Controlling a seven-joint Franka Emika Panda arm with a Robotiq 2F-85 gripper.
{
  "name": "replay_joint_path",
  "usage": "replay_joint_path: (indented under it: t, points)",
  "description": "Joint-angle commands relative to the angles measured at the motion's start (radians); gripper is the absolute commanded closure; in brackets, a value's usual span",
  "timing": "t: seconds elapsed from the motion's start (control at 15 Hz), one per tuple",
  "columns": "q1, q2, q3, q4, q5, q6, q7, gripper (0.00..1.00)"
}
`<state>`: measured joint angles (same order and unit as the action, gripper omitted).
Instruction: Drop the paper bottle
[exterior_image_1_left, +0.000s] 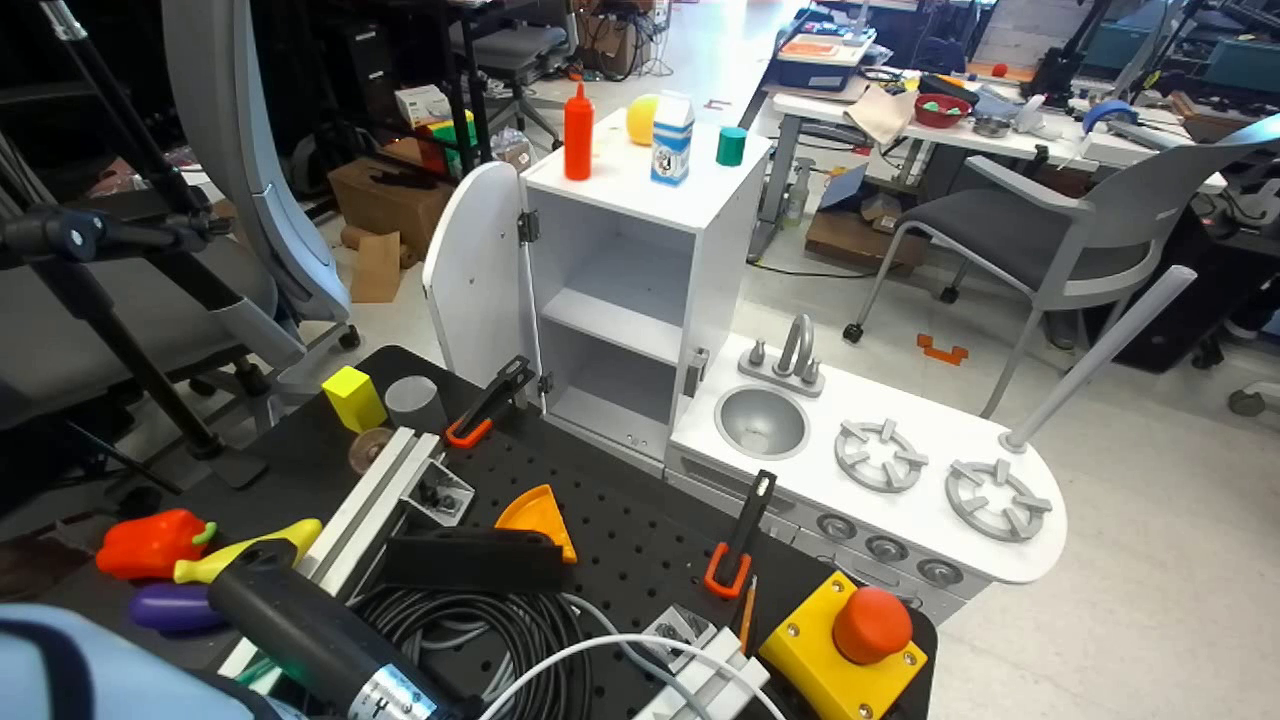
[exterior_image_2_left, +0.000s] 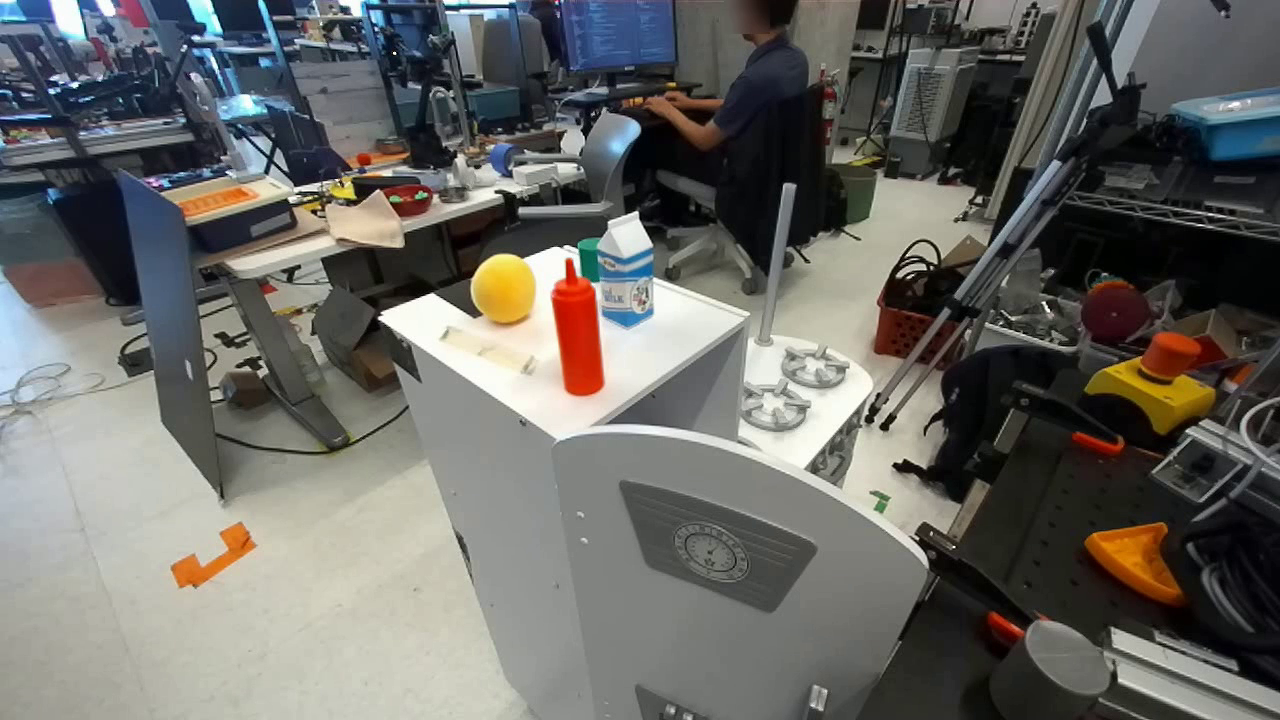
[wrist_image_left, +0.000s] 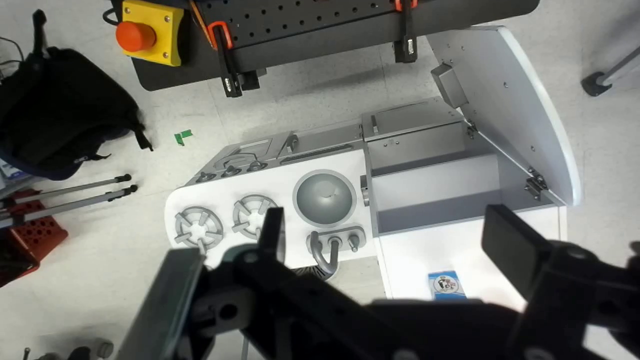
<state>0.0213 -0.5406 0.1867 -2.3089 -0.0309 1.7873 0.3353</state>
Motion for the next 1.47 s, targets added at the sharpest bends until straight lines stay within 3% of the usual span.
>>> replay_joint_path:
  t: [0.0,0.2,0.4,1.0,1.4]
  points:
    - [0.007,0.001,-0.006,0.002,-0.003,-0.002,0.003,0.0]
    - [0.007,0.017,-0.004,0.015,-0.003,0.002,0.002,0.0]
    - [0.005,0.113,-0.009,0.097,-0.008,0.027,-0.025,0.0]
    - [0.048,0.636,-0.011,0.606,0.021,-0.006,0.016,0.0]
    - [0.096,0.971,-0.051,0.924,0.068,-0.035,0.061,0.0]
